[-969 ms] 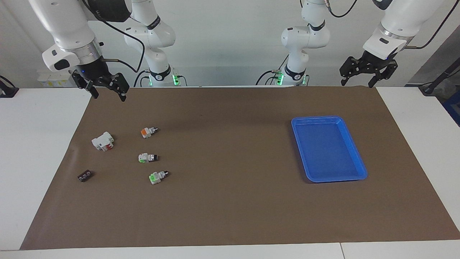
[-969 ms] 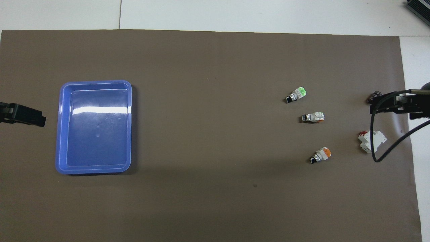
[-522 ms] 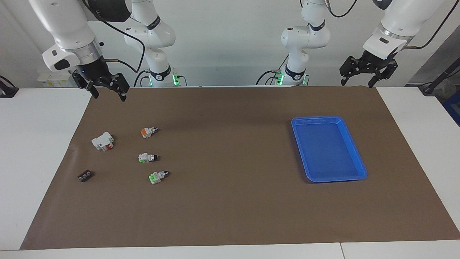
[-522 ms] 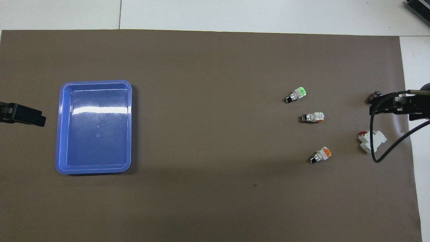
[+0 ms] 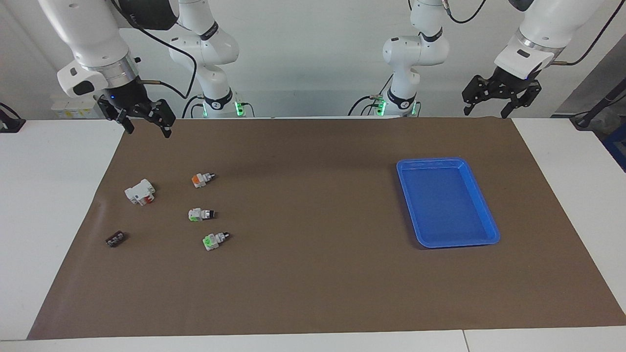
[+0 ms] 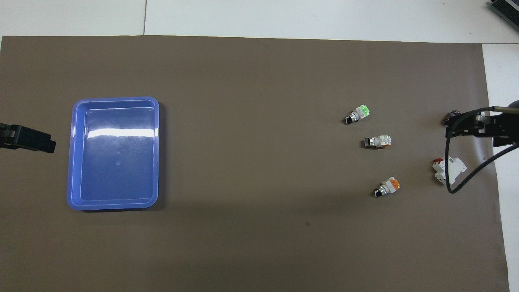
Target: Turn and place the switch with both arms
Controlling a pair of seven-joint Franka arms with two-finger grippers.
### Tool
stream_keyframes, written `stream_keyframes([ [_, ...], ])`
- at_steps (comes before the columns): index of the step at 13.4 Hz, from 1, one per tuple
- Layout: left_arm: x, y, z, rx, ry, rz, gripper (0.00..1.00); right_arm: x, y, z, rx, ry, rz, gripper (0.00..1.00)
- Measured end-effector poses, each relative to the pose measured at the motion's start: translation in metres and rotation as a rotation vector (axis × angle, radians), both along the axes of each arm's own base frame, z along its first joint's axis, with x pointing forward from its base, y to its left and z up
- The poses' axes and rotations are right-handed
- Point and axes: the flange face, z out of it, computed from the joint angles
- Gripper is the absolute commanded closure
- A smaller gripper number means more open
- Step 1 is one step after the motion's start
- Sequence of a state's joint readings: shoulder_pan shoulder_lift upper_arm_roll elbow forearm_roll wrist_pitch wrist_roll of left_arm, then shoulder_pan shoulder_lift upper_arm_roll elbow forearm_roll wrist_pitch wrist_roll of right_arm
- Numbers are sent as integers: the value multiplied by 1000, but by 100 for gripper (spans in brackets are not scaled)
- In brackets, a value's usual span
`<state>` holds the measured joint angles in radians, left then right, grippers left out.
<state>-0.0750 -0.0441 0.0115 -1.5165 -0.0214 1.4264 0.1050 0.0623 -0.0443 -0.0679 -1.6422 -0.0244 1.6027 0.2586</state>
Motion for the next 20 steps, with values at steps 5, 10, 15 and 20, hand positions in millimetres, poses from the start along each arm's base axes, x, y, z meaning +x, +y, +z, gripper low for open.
stream_keyframes([
  [5,0,0,0,-1,0,2,0,-2,1,-43,10,-66,-177,0],
  [10,0,1,0,-1,3,3,0,-19,17,-132,0,19,-461,0],
  [15,0,1,0,-1,3,5,0,-37,11,-212,-10,126,-643,0],
  [20,-1,0,-3,-1,11,4,0,-50,-14,-264,63,142,-748,0],
])
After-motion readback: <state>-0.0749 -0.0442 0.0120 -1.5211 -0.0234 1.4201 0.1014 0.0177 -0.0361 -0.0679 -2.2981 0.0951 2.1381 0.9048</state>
